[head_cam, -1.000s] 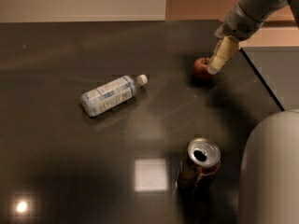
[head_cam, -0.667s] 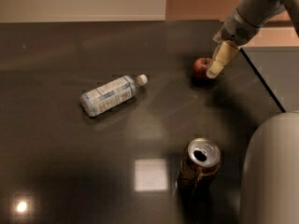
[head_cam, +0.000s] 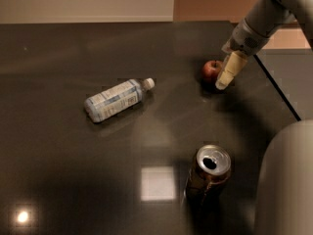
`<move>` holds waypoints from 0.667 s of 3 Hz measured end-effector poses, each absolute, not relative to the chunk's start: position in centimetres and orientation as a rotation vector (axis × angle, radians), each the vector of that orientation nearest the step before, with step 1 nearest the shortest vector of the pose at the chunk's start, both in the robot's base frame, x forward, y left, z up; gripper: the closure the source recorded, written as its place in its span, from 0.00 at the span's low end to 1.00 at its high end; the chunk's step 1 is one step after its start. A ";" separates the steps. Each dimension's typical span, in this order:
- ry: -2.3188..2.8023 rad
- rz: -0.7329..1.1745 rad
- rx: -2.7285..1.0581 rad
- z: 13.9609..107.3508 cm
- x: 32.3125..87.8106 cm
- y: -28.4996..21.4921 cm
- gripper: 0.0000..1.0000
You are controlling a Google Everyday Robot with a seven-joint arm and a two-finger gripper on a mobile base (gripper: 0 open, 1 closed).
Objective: Pick apple
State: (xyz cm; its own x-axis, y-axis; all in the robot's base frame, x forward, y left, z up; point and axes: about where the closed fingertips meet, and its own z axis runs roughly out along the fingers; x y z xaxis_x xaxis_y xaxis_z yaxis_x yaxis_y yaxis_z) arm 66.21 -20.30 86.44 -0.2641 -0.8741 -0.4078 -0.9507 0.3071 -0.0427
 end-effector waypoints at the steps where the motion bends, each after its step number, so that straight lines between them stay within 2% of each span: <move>1: 2.226 0.309 -1.639 86.0 66.4 -19.9 0.07; 2: 2.226 0.316 -1.639 85.6 66.6 -19.4 0.25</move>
Offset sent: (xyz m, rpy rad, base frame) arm -0.0010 0.0097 -0.0069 0.0037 0.0285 0.0095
